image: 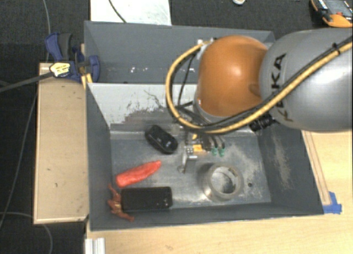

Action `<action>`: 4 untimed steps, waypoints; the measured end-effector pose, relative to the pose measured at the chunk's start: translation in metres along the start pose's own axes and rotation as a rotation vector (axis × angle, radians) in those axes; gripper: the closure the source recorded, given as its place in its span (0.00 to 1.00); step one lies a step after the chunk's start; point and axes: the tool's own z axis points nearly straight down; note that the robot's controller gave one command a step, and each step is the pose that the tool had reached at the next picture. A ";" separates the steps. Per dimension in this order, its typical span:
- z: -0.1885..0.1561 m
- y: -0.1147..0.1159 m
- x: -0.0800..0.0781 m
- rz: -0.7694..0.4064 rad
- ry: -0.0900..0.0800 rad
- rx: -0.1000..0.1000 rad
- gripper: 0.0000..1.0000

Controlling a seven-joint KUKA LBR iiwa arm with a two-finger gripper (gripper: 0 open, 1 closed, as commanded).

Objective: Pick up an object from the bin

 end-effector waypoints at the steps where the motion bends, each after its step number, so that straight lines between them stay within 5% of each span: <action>1: -0.005 -0.001 -0.002 0.007 -0.008 -0.001 0.00; 2: 0.123 0.043 -0.006 -0.217 -0.011 -0.001 0.00; 3: 0.059 0.081 -0.020 -0.339 -0.024 -0.002 0.00; 4: 0.122 0.089 -0.025 -0.436 -0.005 0.000 0.00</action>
Offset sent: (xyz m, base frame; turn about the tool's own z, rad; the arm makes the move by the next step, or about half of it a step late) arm 0.0038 0.0523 -0.1523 -0.2648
